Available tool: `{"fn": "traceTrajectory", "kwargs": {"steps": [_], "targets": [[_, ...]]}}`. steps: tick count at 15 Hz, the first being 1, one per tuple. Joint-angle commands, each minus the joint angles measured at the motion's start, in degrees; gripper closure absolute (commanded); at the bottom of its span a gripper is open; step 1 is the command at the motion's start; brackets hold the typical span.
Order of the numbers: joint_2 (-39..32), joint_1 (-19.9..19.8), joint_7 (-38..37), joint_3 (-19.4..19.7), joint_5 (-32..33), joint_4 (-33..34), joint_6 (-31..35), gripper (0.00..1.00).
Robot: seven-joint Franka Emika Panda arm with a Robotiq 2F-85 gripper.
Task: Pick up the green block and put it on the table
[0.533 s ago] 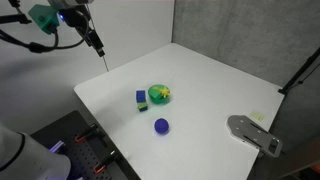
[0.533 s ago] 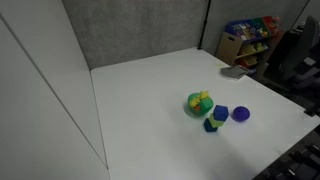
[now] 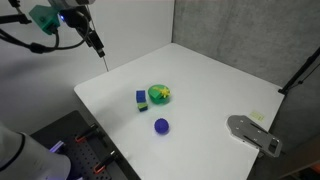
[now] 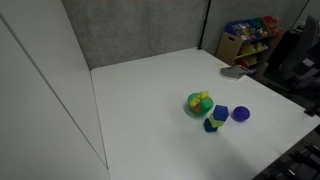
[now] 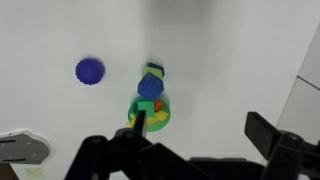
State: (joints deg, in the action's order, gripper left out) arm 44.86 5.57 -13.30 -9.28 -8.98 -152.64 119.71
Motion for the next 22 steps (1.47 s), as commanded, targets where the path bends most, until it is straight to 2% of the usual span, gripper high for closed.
{"fn": "traceTrajectory", "kwargs": {"steps": [1, 5, 14, 22], "targets": [[-5.23, -0.45, 0.38, 0.34, -0.09, 3.03, 0.34, 0.0], [-11.36, -0.75, 0.28, 0.43, 0.13, 6.17, 1.98, 0.0], [-31.18, -2.04, -0.84, 0.8, 1.81, 17.64, 7.3, 0.0], [-49.1, -2.42, -7.35, 2.23, 10.85, 29.95, 7.14, 0.0]]}}
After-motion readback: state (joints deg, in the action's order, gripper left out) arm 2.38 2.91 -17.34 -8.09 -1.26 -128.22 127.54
